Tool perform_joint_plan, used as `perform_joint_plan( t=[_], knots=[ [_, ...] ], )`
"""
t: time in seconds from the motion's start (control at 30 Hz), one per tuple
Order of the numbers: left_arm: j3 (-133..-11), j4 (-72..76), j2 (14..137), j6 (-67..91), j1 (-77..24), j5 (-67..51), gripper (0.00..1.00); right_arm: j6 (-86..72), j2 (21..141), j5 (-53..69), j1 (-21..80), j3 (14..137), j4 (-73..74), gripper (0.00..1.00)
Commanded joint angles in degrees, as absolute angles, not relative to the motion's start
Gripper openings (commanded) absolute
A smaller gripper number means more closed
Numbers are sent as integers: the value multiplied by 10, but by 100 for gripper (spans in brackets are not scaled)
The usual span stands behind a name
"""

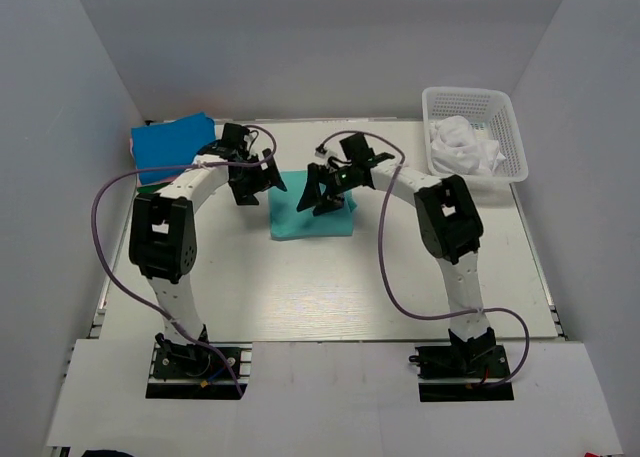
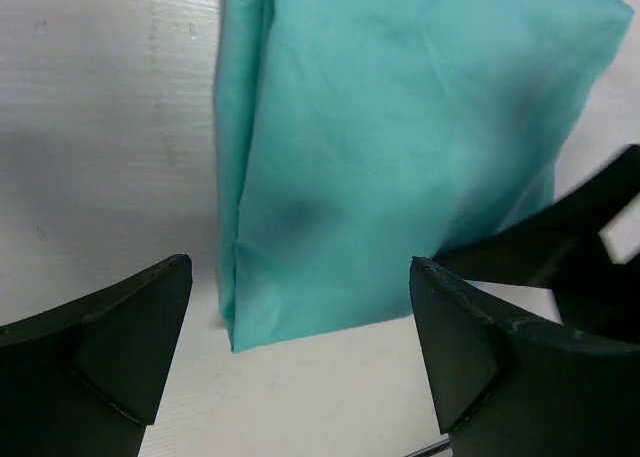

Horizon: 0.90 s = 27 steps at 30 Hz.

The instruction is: Fold and stack the t-shirts

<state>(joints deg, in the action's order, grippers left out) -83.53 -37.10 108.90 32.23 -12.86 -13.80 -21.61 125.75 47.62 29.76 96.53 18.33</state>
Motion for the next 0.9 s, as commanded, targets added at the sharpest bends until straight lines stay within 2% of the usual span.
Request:
perform_joint_plan(
  t=[0.0,0.1,0.23,0.5,0.63,0.7,0.8,0.83,0.87],
  knots=[
    [-863,-368,1122,314,-127,-140,100,-245,1285,482,301,941,168,90],
    [-876,-363,1148,295,-127,-169,100,-249,1302,464,293,918,156,90],
    [-846,-313,1135,274,-127,-178,100,-222,1309,451,294,952,186,90],
    [-845,-333,1162,236,-141,-139,90,-236,1174,506,287,989,134,90],
    [-820,-326,1174,236,-146,-147,76,-271,1110,504,275,948,79,90],
    [-806,-314,1180,236,-151,-142,75,-281,1084,501,262,926,69,90],
    [-806,-314,1200,236,-164,-135,67,-287,1059,499,245,897,66,90],
    [-812,-314,1206,242,-164,-135,64,-289,1043,497,242,876,61,90],
    [-819,-314,1213,242,-171,-135,54,-290,1040,495,235,869,59,90]
  ],
)
